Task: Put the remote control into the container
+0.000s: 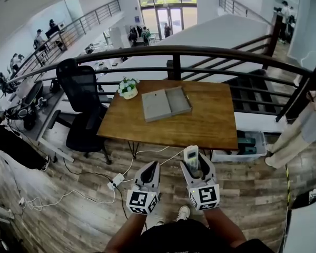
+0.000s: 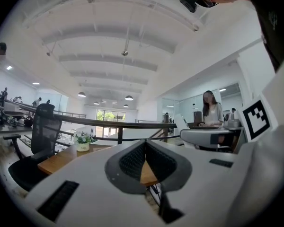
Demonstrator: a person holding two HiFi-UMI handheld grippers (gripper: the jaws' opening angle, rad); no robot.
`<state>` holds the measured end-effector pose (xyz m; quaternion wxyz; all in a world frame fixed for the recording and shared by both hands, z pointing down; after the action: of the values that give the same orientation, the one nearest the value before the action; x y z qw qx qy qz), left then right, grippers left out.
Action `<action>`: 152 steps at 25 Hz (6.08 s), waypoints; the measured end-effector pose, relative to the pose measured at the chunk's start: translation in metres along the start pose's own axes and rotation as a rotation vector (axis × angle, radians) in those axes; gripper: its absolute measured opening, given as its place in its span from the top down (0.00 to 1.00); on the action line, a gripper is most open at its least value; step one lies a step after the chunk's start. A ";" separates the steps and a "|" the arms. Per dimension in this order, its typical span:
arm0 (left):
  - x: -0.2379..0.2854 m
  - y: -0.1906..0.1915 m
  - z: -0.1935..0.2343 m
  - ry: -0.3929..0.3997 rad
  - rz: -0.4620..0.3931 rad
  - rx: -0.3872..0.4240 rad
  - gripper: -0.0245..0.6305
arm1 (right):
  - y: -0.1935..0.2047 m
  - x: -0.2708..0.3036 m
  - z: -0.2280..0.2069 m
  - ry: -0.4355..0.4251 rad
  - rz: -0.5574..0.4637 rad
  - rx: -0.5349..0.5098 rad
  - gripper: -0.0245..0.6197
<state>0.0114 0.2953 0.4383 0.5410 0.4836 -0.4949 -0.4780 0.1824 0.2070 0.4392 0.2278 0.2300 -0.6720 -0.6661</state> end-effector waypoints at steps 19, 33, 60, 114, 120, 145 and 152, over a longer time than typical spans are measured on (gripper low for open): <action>0.056 0.006 0.012 -0.038 0.003 -0.059 0.95 | 0.005 0.032 -0.042 -0.046 0.028 -0.026 0.54; 0.116 -0.008 0.078 0.009 -0.022 -0.046 0.95 | 0.005 0.109 -0.044 0.008 0.028 -0.008 0.54; 0.189 -0.005 0.164 0.113 -0.029 -0.050 0.95 | -0.002 0.216 -0.043 0.110 0.038 -0.014 0.54; 0.406 -0.044 0.175 -0.034 -0.002 0.026 0.95 | -0.002 0.394 -0.236 -0.059 0.031 0.058 0.54; 0.422 -0.038 0.194 -0.027 -0.006 0.015 0.95 | 0.003 0.417 -0.237 -0.059 0.062 0.044 0.54; 0.502 0.021 0.272 0.031 0.108 -0.057 0.95 | 0.080 0.524 -0.241 -0.021 0.311 0.007 0.54; 0.509 0.040 0.284 0.017 0.153 -0.087 0.95 | 0.102 0.542 -0.240 -0.006 0.378 0.003 0.54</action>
<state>-0.2430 -0.2231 0.5274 0.6007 0.4243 -0.5045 -0.4523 -0.0994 -0.3137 0.5433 0.3463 0.0979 -0.7051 -0.6111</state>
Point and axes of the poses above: the fingertips, and each gripper's own axes: x forward along the fingers, z to its left, y out of its underside, the point moved 8 cm from there along -x, backward along the fingers
